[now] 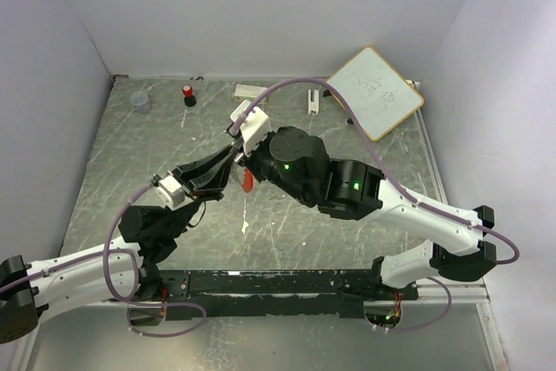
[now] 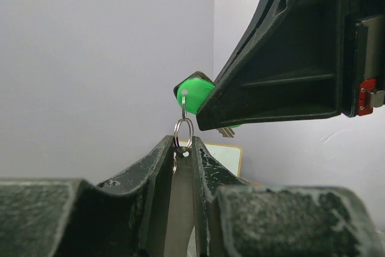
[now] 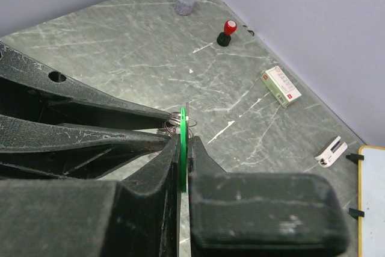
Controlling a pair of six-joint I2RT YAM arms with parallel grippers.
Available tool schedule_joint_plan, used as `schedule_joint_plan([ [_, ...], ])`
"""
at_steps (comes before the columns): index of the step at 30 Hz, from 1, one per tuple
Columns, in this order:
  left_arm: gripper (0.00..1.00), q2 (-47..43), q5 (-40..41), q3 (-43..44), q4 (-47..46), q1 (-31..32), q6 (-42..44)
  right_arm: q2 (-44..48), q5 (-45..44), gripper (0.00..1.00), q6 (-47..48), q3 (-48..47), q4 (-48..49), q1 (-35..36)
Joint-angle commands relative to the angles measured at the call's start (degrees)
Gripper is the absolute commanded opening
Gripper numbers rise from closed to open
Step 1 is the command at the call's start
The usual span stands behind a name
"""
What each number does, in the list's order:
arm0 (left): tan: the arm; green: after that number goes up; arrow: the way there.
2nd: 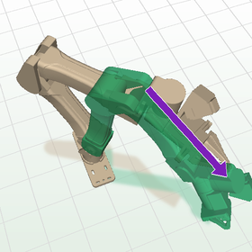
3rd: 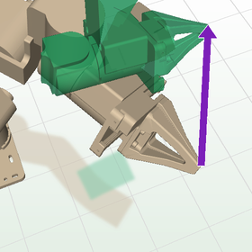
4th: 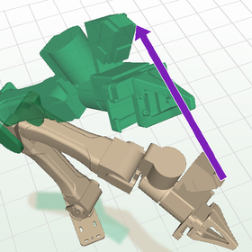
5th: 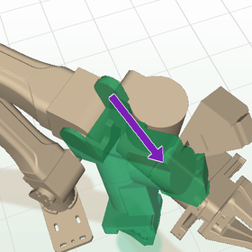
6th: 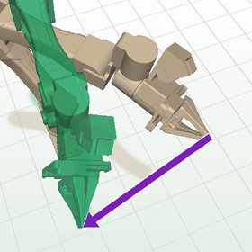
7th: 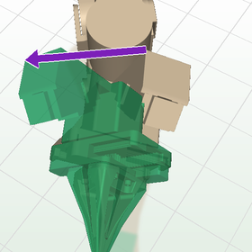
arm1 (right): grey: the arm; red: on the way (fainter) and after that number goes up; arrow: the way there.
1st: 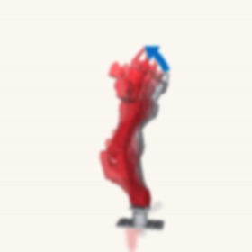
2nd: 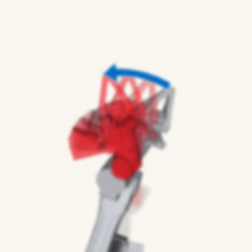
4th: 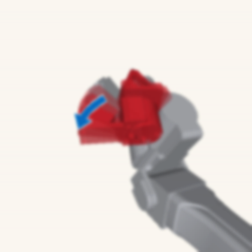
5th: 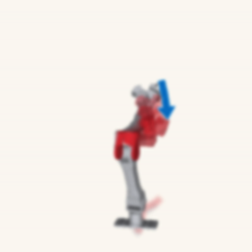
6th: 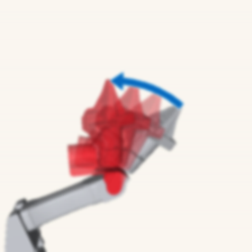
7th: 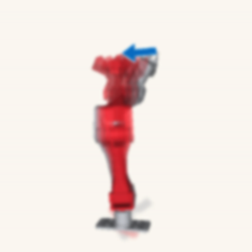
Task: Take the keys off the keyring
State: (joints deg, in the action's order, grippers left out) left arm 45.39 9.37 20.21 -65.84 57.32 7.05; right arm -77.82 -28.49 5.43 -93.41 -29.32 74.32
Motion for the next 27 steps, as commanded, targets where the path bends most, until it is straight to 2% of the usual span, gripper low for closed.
schedule_joint_plan([
  [1,0.28,0.67,-1.59,2.15,-2.22,0.17,-0.92,1.44,0.18,0.0,0.37,0.17,2.73,0.21],
  [19,0.12,3.26,2.08,2.19,-6.31,0.16,1.29,1.53,0.87,0.0,0.21,0.39,2.55,0.18],
  [27,0.08,1.64,3.72,4.56,-0.7,0.16,3.59,1.33,1.48,0.0,0.28,0.07,2.42,0.16],
])
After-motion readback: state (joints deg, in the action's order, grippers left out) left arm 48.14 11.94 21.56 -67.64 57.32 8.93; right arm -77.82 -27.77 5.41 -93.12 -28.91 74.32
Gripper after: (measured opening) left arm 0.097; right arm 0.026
